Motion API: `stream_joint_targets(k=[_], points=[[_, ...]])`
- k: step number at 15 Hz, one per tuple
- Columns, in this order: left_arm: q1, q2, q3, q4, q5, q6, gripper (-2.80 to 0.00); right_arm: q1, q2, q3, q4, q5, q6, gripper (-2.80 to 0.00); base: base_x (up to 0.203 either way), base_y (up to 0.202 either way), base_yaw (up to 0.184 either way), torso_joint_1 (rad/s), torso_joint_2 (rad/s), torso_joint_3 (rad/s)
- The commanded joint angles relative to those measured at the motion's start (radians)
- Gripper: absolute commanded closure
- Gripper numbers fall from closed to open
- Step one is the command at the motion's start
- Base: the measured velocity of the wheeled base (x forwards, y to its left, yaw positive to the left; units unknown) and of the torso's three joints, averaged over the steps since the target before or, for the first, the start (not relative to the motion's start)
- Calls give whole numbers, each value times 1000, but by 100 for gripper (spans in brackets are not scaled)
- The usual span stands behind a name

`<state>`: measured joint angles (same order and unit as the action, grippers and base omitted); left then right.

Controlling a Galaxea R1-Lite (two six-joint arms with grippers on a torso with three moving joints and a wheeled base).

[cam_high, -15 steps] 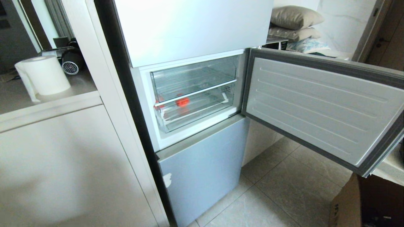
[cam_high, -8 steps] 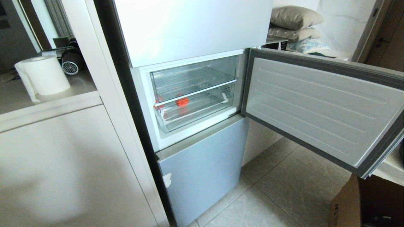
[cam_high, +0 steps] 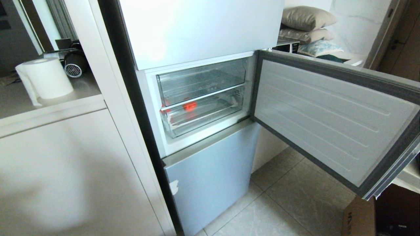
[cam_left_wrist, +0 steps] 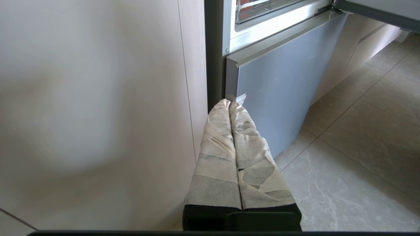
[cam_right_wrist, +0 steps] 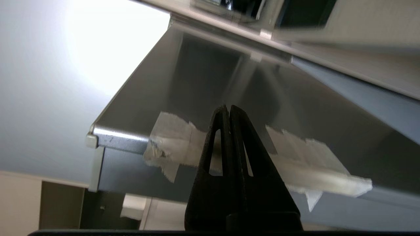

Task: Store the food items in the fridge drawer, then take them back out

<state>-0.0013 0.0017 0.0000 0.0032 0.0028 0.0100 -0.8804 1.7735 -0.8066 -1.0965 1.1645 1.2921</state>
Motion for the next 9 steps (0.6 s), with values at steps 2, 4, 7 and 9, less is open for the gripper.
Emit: stream_joint_targets(k=[2,4,7,9], points=[[1,1,0,0,0,0,0,37,-277,260,-28,35,7,0,0,0,0,0,0,0],[0,1,0,0,0,1,0,106,-396,362,-36,42,8,0,0,0,0,0,0,0],[0,1,0,0,0,1,0,281,-519,418,-31,32,23,0,0,0,0,0,0,0],[0,1,0,0,0,1,0,398,-533,405,-7,-26,24,0,0,0,0,0,0,0]])
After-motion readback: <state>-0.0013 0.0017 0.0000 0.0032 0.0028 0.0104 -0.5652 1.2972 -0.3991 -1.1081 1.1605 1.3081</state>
